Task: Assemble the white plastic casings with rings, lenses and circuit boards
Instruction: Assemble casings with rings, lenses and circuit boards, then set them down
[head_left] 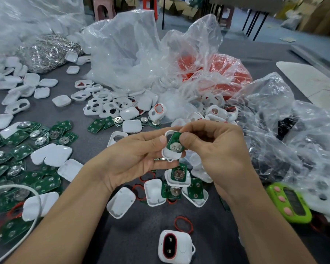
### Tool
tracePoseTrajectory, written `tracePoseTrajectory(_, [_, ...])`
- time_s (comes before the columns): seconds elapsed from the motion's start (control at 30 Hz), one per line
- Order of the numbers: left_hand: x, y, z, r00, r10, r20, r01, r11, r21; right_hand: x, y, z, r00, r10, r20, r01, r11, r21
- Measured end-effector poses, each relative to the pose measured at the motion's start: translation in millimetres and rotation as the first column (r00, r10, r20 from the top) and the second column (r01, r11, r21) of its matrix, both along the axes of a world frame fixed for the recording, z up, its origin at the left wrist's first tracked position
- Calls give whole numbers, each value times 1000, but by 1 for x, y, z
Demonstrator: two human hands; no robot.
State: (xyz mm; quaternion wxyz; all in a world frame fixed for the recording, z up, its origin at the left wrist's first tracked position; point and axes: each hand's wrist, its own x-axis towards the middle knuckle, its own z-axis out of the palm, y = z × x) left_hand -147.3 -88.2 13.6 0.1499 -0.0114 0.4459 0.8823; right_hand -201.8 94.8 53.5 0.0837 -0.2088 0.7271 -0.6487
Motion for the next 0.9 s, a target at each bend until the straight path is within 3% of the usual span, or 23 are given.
tracePoseTrajectory(0.27, [0,2,2,1000,-1,13,1,1000,-23,2,0,-5,998,-5,-62,8,999,51])
tracePoseTrajectory(0.67, [1,2,3,1000,-3,-14,2,998,-65,8,-4,-16,926,-148,-346,203,971,128])
tracePoseTrajectory(0.9, [1,1,1,999,-34,-42,30,995,-90,3,-1,-21,945,-193,-264,231,965,123])
